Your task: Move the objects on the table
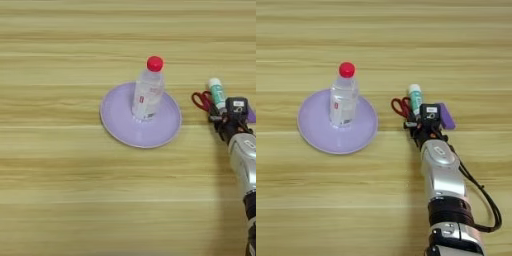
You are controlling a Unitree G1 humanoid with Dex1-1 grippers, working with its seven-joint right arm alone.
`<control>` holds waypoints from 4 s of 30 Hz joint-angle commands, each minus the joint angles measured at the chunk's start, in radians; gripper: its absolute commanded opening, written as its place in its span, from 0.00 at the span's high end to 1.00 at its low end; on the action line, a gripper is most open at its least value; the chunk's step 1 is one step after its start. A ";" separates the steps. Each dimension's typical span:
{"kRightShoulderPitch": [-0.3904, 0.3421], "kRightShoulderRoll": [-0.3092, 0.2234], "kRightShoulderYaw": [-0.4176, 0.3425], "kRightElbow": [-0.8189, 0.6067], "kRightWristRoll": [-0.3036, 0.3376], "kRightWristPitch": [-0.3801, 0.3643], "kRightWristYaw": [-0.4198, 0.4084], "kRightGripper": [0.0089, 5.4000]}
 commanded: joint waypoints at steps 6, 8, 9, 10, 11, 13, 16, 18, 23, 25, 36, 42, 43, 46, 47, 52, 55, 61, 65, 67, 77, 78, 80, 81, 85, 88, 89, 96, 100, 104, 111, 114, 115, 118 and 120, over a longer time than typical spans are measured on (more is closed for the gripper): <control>-0.051 -0.034 0.011 -0.056 -0.018 -0.036 -0.005 0.70; -0.044 -0.035 0.022 -0.072 -0.035 -0.049 -0.007 0.70; -0.041 -0.036 0.030 -0.079 -0.045 -0.057 -0.010 0.70; -0.036 -0.034 0.037 -0.088 -0.051 -0.063 -0.008 0.70; -0.032 -0.032 0.042 -0.098 -0.055 -0.066 -0.006 0.70; -0.023 -0.027 0.053 -0.120 -0.066 -0.069 -0.005 0.70; -0.009 -0.022 0.071 -0.151 -0.078 -0.073 -0.003 0.70; 0.002 -0.017 0.084 -0.175 -0.085 -0.072 -0.001 0.70; 0.028 0.003 0.122 -0.227 -0.097 -0.053 0.013 0.70; 0.037 0.011 0.142 -0.235 -0.101 -0.048 0.018 0.70; 0.053 0.028 0.175 -0.231 -0.110 -0.029 0.035 0.70; 0.057 0.028 0.186 -0.229 -0.119 -0.015 0.043 0.70; 0.058 0.028 0.187 -0.230 -0.120 -0.013 0.044 0.70; 0.060 0.027 0.189 -0.233 -0.122 -0.010 0.045 0.70; 0.060 0.027 0.189 -0.234 -0.123 -0.009 0.046 0.70; 0.061 0.026 0.190 -0.235 -0.126 -0.006 0.046 0.70; 0.062 0.025 0.187 -0.236 -0.127 -0.005 0.043 0.60; 0.063 0.021 0.180 -0.245 -0.127 -0.005 0.038 0.48; 0.064 0.019 0.171 -0.256 -0.124 -0.004 0.035 0.41; 0.065 0.018 0.168 -0.259 -0.124 -0.003 0.034 0.38; 0.066 0.015 0.147 -0.284 -0.118 0.002 0.031 0.18; 0.066 0.014 0.146 -0.287 -0.118 0.003 0.030 0.15; 0.065 0.011 0.138 -0.297 -0.116 0.006 0.029 0.09; 0.065 0.009 0.133 -0.301 -0.113 0.008 0.028 0.09; 0.062 0.003 0.116 -0.312 -0.107 0.012 0.026 0.00; 0.060 0.002 0.107 -0.313 -0.106 0.013 0.027 0.00; 0.060 0.002 0.105 -0.313 -0.106 0.013 0.027 0.00; 0.057 -0.007 0.082 -0.320 -0.096 0.015 0.023 0.00; 0.056 -0.012 0.070 -0.320 -0.091 0.014 0.023 0.00; 0.053 -0.020 0.064 -0.314 -0.103 0.006 0.009 0.00; 0.039 -0.040 0.035 -0.287 -0.091 -0.002 0.000 0.00; 0.032 -0.048 0.021 -0.275 -0.087 -0.006 -0.006 0.00; 0.030 -0.050 0.016 -0.271 -0.086 -0.007 -0.008 0.00; 0.026 -0.055 0.008 -0.265 -0.083 -0.010 -0.010 0.00; 0.025 -0.055 0.006 -0.263 -0.081 -0.012 -0.011 0.00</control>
